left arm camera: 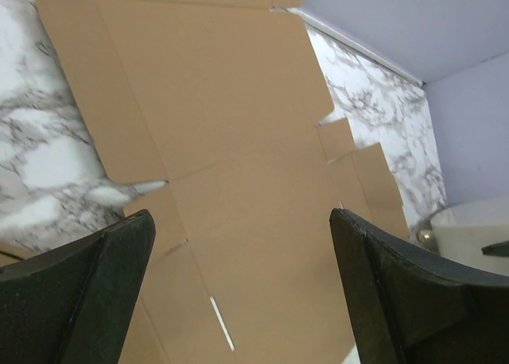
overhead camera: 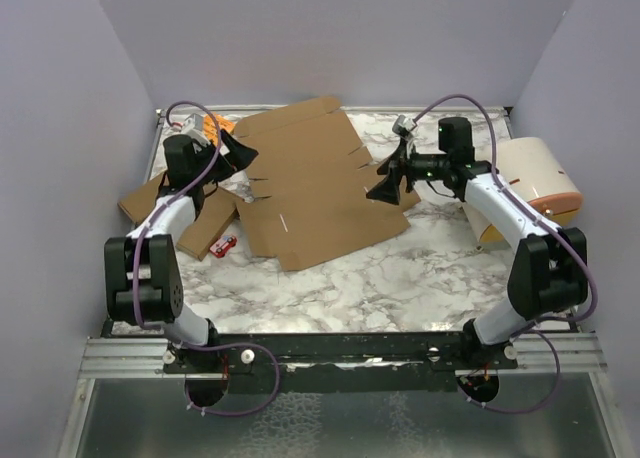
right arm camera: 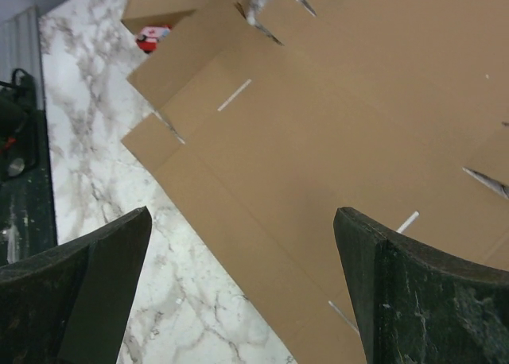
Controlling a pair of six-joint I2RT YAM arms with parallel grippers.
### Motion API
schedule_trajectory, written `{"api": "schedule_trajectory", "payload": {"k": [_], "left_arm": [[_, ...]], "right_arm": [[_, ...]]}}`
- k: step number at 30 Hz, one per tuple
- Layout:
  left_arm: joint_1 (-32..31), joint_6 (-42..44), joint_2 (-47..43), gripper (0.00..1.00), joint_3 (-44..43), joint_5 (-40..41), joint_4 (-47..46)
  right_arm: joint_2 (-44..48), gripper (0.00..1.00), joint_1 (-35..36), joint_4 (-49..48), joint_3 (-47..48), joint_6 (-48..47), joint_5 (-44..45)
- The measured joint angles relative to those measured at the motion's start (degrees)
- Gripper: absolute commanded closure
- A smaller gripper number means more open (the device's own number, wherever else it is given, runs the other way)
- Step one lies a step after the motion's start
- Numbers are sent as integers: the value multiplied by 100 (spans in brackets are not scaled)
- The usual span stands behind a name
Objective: Fold the paper box
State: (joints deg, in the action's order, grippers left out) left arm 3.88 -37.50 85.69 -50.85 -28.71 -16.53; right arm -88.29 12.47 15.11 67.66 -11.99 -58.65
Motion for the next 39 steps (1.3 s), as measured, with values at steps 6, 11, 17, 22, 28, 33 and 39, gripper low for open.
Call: {"api": "schedule_trajectory", "payload": {"k": [6, 11, 17, 22, 28, 33, 39], "left_arm": [[61, 162, 1222, 8, -973, 168, 170], [68, 247, 2258, 8, -1786, 168, 481], [70, 496, 3217, 16, -2933, 221, 1147], [87, 557, 3687, 26, -3407, 245, 1399], [94, 551, 4074, 40, -3659, 214, 1523], [105, 457, 4175, 62, -3711, 142, 1429], [170, 181, 4210, 100, -3447, -168, 929]], "right_arm": [[-356, 1, 103, 70, -98, -179, 398], [-343, 1, 125, -13, -310, -190, 402], [-459, 1, 155, -7, -356, -293, 466], [-525, 1, 186, 24, -356, -376, 546], [-525, 1, 210, 28, -356, -444, 570], [-525, 1, 212, 28, -356, -485, 629], [-525, 1, 212, 31, -356, -492, 673]]}}
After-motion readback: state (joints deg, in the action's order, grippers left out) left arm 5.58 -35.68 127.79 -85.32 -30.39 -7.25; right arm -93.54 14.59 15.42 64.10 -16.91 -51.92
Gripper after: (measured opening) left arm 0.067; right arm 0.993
